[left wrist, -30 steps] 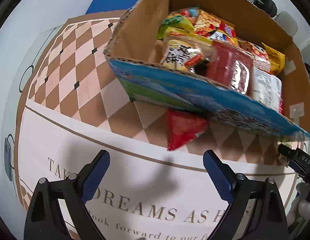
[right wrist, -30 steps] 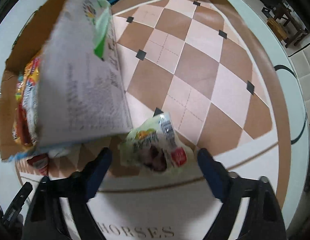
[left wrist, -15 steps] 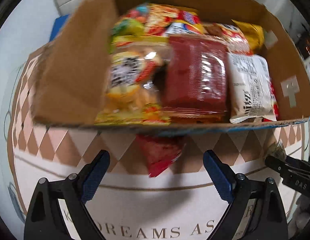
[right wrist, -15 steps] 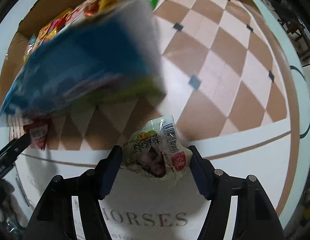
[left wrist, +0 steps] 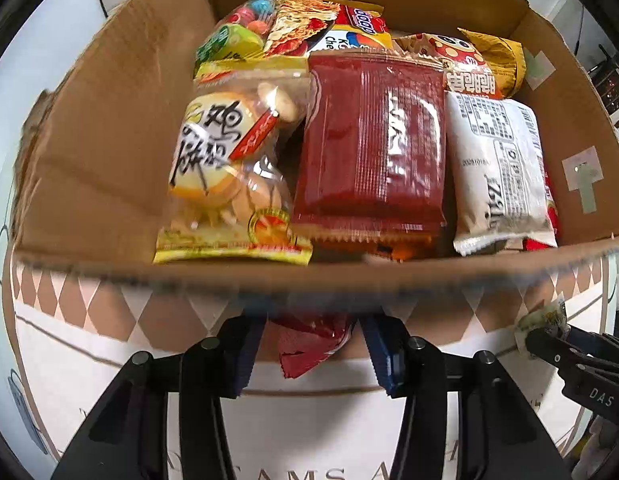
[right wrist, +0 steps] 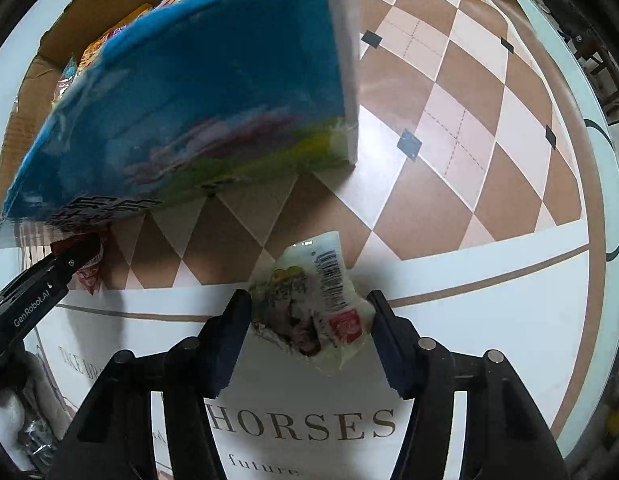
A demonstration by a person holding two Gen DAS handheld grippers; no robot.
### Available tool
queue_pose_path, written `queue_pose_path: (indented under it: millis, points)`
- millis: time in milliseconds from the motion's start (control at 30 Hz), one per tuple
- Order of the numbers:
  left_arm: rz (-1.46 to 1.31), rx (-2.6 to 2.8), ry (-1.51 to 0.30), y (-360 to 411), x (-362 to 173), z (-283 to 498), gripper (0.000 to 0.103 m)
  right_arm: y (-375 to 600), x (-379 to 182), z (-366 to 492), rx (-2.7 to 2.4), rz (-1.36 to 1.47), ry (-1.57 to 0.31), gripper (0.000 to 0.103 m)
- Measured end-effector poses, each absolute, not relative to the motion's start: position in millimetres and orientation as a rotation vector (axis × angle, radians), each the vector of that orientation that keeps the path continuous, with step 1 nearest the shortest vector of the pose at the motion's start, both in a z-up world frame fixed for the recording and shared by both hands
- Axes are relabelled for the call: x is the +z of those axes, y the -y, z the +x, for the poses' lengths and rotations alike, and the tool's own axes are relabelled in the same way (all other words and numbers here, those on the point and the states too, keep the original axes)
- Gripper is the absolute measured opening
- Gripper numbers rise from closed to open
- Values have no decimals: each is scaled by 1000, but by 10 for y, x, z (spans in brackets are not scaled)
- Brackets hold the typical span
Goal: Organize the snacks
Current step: 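Grasp the red triangle pack with left tool while right tool grasps clear bread bag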
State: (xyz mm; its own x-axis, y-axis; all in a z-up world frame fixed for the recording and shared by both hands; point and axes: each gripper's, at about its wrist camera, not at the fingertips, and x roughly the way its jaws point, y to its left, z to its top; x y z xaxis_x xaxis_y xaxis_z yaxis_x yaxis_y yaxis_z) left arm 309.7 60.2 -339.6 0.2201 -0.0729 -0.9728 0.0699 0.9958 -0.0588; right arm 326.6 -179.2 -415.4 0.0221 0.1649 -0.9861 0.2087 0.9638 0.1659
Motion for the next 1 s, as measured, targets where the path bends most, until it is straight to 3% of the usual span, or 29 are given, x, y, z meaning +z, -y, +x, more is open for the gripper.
queue_pose_path:
  millis: [333,567,900,967,1000]
  points:
    - [-115,-134,-1423,-684,-3234,2272,45,1856,-4189,3202,29,315,-1601,56]
    - [-176,-161,-1511,-648,-3327,1822,45,2148,-4151,2987,63,499,-1630,69]
    - [-358,-160,-1637,-962,-3555,1986,46,1656,-4148,3098,91,316,-1713,70]
    - [-410,-146,-1651,-1104,-3558,1899,46,1594,-4151,3083,89,272,-1698,66]
    - [-424,-146,-1652,-1150,-3536,1881,46,1549,-4138,3077,96,253,-1685,56]
